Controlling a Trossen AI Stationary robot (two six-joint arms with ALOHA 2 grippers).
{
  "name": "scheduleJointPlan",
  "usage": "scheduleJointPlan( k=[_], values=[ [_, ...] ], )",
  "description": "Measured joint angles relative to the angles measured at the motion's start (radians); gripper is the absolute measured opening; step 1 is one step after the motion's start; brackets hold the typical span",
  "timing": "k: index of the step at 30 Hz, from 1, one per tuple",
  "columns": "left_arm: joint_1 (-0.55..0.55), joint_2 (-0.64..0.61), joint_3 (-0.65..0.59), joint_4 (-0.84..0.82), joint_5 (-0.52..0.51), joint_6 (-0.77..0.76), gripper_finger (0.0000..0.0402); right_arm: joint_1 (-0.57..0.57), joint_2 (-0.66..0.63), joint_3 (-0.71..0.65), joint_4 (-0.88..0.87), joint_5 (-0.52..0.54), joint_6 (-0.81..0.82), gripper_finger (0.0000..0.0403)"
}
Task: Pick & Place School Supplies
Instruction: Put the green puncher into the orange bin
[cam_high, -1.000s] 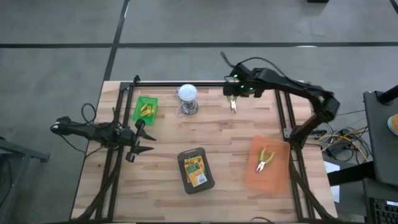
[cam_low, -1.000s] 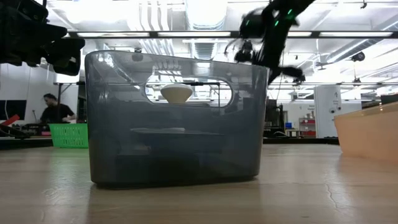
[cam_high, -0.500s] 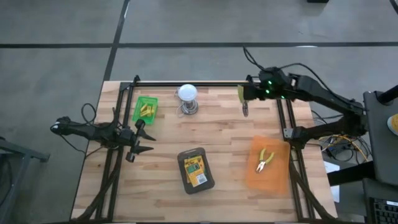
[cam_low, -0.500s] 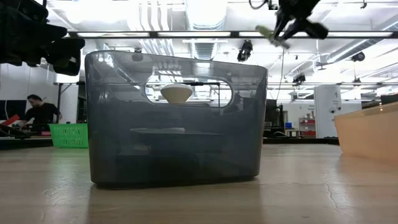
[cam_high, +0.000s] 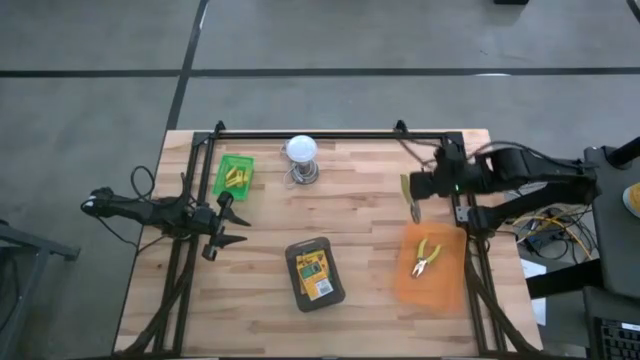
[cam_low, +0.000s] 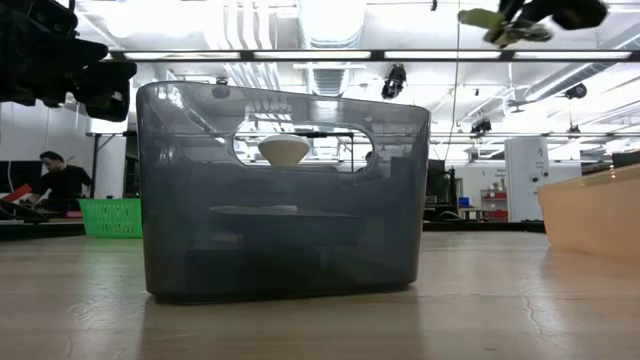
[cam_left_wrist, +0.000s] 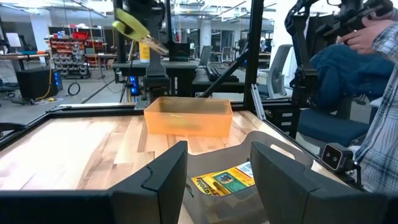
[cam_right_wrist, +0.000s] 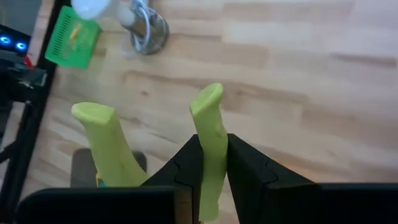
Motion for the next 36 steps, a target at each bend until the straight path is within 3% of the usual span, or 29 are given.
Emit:
scheduleJointPlan(
  k=[7, 15, 22, 30, 36],
  values=[
    [0.0, 0.0, 0.0, 0.0, 0.0, 0.0, 0.0181, 0.275, 0.028, 0.0, -0.157, 0.12, 0.345, 0.0054],
    [0.0, 0.0, 0.0, 0.0, 0.0, 0.0, 0.0181, 0.494, 0.137, -0.009, -0.308, 0.106, 0.72, 0.0054],
    [0.0, 0.0, 0.0, 0.0, 0.0, 0.0, 0.0181, 0.572, 0.224, -0.07, -0.308, -0.054, 0.912, 0.0054],
    [0.0, 0.0, 0.0, 0.0, 0.0, 0.0, 0.0181, 0.578, 0.315, -0.141, -0.307, -0.261, 0.975, 0.0054],
    [0.0, 0.0, 0.0, 0.0, 0.0, 0.0, 0.0181, 0.579, 0.339, -0.215, -0.286, -0.267, 0.994, 0.0054]
  ],
)
